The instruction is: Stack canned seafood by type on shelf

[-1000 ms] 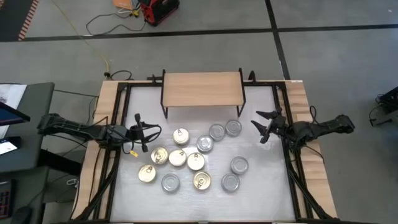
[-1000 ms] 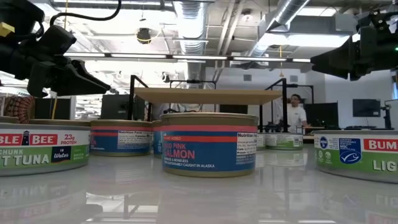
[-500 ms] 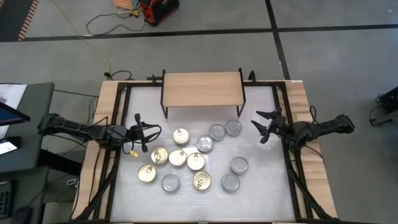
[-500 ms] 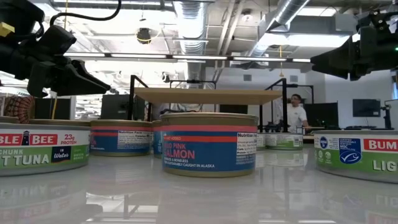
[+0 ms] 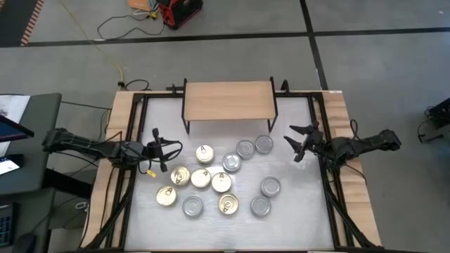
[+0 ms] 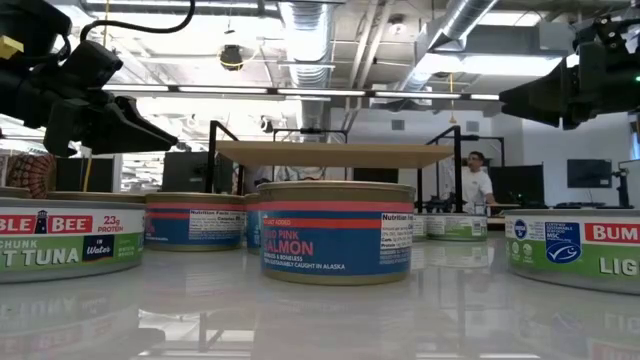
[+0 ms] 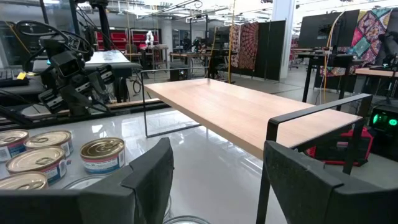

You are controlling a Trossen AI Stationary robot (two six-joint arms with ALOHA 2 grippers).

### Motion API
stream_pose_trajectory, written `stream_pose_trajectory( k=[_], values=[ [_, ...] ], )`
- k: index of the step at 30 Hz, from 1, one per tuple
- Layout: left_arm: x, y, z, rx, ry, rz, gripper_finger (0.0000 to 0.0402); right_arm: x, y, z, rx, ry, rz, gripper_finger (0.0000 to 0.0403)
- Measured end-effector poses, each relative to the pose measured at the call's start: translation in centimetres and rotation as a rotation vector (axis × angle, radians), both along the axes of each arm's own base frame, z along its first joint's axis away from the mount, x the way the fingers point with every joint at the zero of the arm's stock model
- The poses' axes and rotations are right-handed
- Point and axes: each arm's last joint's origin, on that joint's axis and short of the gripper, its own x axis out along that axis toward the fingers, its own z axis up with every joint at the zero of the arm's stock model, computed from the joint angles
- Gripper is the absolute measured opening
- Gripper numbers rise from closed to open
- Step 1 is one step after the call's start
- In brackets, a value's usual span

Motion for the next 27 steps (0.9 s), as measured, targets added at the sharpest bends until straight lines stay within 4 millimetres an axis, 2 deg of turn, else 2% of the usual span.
stream_pose_trajectory(
  k=[22,25,27],
  values=[
    [0.00,0.00,0.00,0.049,0.020,-0.012,0.0141,0.00,0.00,0.00,0.000,0.000,0.000,0.0274],
    [0.01,-0.01,0.04,0.007,-0.001,-0.004,0.0141,0.00,0.00,0.00,0.000,0.000,0.000,0.0274],
    [0.05,-0.05,0.13,-0.095,-0.050,0.004,0.0141,0.00,0.00,0.00,0.000,0.000,0.000,0.0274]
  ],
)
